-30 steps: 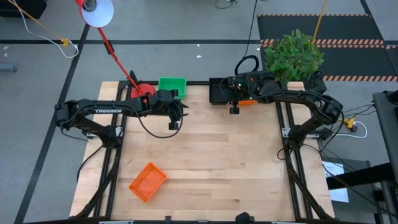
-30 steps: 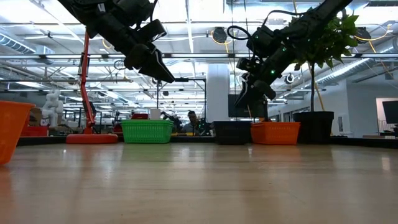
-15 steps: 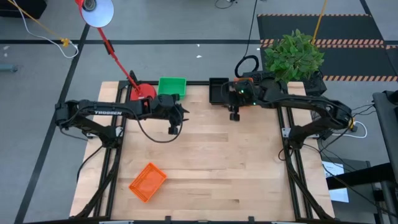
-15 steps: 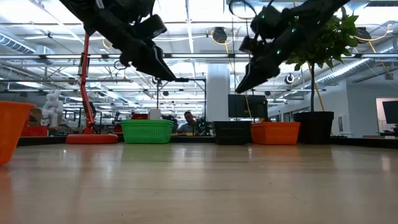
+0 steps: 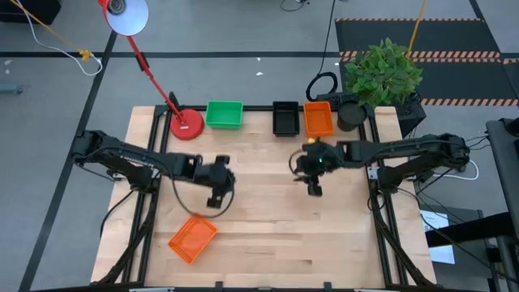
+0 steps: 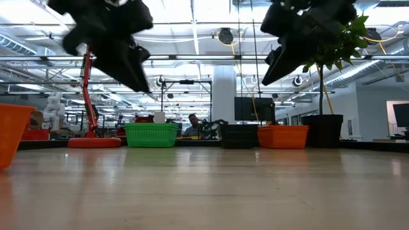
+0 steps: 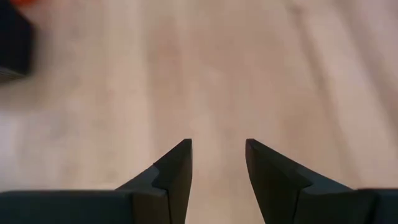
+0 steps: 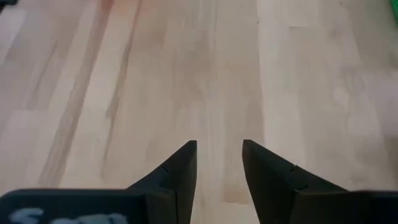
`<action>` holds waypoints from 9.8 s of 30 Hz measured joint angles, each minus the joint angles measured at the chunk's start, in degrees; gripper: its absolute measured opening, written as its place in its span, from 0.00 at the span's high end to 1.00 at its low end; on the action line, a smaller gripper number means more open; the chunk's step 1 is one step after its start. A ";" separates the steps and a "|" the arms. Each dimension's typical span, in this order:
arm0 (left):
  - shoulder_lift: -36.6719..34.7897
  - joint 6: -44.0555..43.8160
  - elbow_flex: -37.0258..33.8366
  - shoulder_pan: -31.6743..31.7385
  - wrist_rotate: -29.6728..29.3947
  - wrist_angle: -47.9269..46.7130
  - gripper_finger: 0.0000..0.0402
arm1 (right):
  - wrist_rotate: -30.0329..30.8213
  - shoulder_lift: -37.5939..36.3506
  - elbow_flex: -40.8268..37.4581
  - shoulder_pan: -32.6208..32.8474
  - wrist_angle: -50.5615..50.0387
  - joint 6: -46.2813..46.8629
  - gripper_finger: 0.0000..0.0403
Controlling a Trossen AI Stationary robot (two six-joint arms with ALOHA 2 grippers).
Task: Stack baskets by color
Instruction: Stack the bottom orange bin on the top orange bin, then return to Home Position
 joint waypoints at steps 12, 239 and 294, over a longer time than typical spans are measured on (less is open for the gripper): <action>-0.81 -24.16 0.00 -28.53 -4.79 -10.76 0.62 | 12.71 0.08 -3.00 17.02 7.78 19.23 0.69; 15.04 -17.29 1.62 -16.98 -22.16 18.79 0.77 | -10.08 -15.55 -6.74 -46.67 -6.31 -55.80 0.98; 15.04 -17.07 1.62 -17.53 -22.21 20.36 0.77 | -3.61 -11.18 -9.68 -45.82 -0.77 -39.96 0.58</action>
